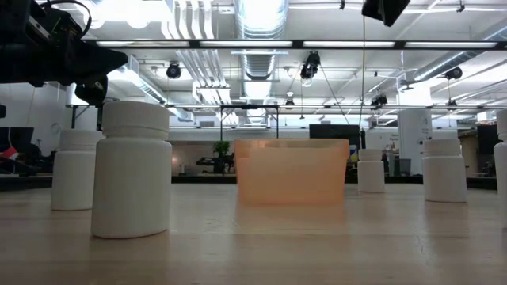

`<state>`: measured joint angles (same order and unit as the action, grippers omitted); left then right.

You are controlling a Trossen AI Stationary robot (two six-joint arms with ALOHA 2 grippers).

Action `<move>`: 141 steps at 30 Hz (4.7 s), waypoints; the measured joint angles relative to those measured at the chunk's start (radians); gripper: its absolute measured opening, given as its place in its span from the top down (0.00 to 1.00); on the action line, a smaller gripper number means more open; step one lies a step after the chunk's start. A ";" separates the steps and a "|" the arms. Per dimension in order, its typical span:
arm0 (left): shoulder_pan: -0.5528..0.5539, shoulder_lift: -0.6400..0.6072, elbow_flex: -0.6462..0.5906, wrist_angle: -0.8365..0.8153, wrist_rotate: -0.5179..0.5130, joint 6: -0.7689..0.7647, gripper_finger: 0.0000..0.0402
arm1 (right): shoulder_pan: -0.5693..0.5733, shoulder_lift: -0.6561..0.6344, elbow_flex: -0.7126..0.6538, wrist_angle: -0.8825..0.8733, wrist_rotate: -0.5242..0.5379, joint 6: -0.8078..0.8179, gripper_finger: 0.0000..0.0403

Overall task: Pick and place pill bottles into a basket
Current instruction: Put the middle right white pill bottle into the orange bin

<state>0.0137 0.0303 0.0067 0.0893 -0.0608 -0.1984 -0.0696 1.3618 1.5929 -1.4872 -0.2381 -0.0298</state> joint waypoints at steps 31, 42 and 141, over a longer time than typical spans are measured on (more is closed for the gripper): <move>0.000 0.002 0.000 0.001 0.000 0.000 1.00 | 0.135 -0.105 -0.572 0.442 -0.008 0.152 0.18; 0.000 0.003 0.000 0.001 0.000 0.000 1.00 | 0.153 -0.092 -0.696 0.592 0.001 0.180 0.18; 0.000 0.009 0.000 0.001 0.000 0.000 1.00 | 0.209 -0.089 -0.898 0.862 0.073 0.188 0.66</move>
<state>0.0139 0.0391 0.0063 0.0898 -0.0612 -0.1986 0.1398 1.2724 0.6952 -0.6250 -0.1654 0.1579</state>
